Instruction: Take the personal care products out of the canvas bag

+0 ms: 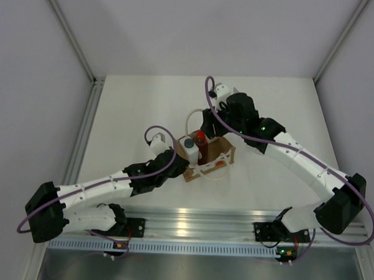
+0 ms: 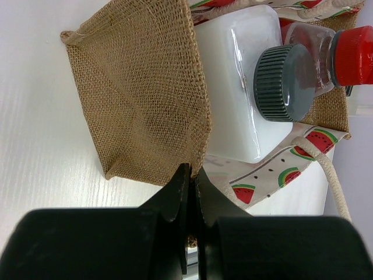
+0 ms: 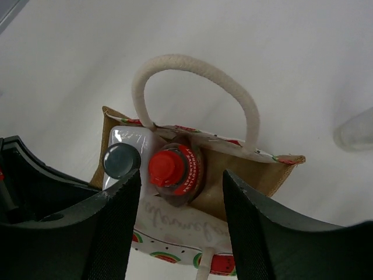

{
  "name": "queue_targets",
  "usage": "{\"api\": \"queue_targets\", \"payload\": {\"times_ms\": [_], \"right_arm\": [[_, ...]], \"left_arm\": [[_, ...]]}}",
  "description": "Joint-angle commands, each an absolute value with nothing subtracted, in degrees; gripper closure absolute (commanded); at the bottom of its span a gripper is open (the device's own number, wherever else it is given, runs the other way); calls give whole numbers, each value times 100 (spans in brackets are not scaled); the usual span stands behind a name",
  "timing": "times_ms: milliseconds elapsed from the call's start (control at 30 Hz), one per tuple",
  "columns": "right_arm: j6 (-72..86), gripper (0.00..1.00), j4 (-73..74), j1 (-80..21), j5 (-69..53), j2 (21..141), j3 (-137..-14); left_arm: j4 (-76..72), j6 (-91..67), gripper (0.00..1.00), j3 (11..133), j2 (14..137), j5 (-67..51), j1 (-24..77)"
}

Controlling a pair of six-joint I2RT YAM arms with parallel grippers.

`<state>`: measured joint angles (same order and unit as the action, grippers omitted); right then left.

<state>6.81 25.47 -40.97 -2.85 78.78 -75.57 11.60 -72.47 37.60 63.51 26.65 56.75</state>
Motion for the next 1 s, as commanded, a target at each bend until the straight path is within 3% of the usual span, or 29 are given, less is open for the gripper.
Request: {"api": "queue_targets", "payload": {"times_ms": [0,967], "right_arm": [[721,44,2724,-4376,-150,8006,-7506],[527,48,2549,-4553,343,9246,-7462]], "left_arm": [[1222,-7172,100,3823,6460,2883,5660],[1222,-7242,100,3771,6486,2830,5660]]}}
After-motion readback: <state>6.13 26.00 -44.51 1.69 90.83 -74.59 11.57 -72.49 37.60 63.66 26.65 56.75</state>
